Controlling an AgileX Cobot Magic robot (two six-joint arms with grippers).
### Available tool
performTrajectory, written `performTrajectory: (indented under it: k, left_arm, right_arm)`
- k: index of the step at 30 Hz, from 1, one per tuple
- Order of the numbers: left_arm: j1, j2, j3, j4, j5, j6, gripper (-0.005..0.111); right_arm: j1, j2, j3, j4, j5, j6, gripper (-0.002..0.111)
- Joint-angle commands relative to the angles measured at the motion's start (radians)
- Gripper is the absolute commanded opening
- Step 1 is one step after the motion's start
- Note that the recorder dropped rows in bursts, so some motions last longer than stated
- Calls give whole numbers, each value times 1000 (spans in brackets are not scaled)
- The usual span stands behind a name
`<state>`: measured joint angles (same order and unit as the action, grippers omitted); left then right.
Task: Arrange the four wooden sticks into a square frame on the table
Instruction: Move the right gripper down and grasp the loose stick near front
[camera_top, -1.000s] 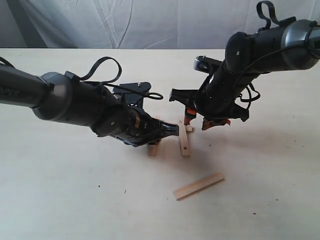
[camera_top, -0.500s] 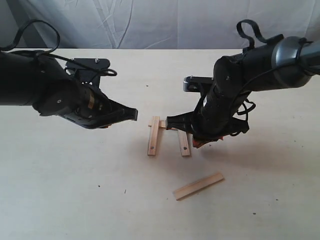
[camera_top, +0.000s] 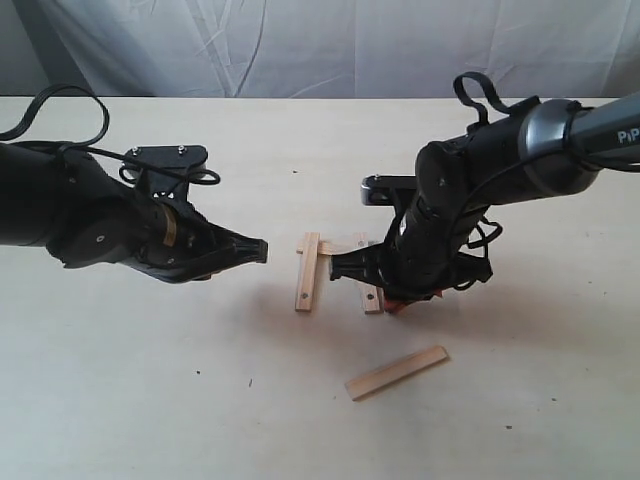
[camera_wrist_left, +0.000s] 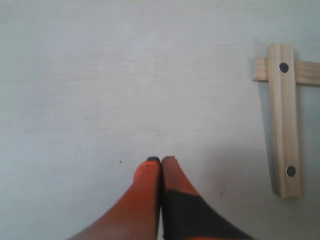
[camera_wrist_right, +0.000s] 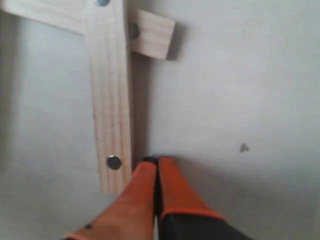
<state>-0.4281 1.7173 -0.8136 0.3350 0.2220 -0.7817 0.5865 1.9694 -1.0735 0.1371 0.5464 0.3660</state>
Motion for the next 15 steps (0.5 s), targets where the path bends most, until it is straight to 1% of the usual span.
performTrajectory:
  k: [1,11,15]
  left_arm:
    - [6,-9,8,-13,-17,-3,0]
    - [6,-9,8,-13,-13,-3,0]
    - [8,-17,8,-4,23,-3,0]
  right_arm:
    - [33,11,4,1,-27,3,-1]
    - [33,6,4,48,-22,3,-1]
    - [31,-45,4,-4,13,3,-1]
